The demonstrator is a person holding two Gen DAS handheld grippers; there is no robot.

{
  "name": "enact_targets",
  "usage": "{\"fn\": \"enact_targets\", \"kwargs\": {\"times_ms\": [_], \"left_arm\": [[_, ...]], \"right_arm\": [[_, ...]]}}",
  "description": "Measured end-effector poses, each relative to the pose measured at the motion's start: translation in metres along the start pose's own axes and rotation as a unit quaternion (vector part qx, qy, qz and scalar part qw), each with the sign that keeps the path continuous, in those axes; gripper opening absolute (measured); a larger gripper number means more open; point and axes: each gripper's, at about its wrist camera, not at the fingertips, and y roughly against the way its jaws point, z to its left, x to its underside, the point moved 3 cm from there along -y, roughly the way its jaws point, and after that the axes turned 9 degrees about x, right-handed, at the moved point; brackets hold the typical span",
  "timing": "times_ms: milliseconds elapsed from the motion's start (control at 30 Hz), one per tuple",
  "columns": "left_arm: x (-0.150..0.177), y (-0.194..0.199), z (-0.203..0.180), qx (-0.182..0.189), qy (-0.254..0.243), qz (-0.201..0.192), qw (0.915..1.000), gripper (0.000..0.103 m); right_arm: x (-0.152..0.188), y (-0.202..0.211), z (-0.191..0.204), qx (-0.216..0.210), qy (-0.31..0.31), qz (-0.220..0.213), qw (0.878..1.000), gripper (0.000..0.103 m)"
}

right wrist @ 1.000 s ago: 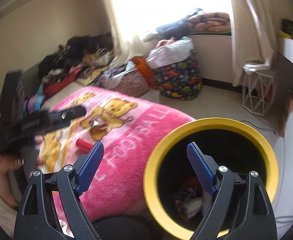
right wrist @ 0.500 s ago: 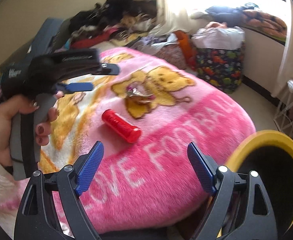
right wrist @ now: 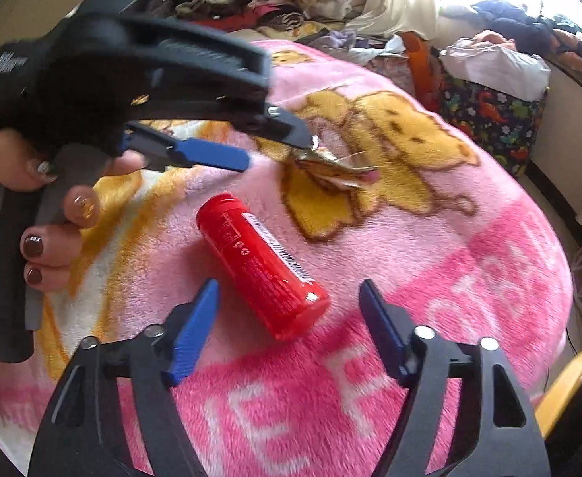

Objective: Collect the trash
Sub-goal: 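Move both open tools back over the red cylinder and pink wrapper, then grasp the red cylinder with the right tool while the left tool grasps the pink wrapper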

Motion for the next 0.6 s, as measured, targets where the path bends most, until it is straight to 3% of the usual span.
{"fn": "enact_targets", "kwargs": {"times_ms": [100, 300, 400, 533, 600], "left_arm": [[-0.003, -0.008, 0.004, 0.006, 0.013, 0.006, 0.9999, 0.049], [-0.013, -0.020, 0.011, 0.022, 0.046, 0.006, 0.9987, 0.049], [-0.016, -0.025, 0.013, 0.019, 0.055, 0.004, 0.9983, 0.042], [-0.016, -0.027, 0.017, 0.011, 0.071, -0.002, 0.9974, 0.023], [-0.014, -0.025, 0.017, 0.014, 0.076, -0.009, 0.9969, 0.022]], "right_arm": [[0.001, -0.004, 0.004, -0.010, 0.007, -0.001, 1.000, 0.047], [0.014, 0.004, 0.004, -0.017, -0.004, -0.008, 1.000, 0.041], [0.026, 0.015, 0.000, -0.020, -0.029, -0.010, 0.999, 0.040], [0.042, 0.031, -0.011, -0.011, -0.077, -0.011, 0.997, 0.039], [0.047, 0.040, -0.017, -0.007, -0.100, -0.014, 0.995, 0.039]]}}
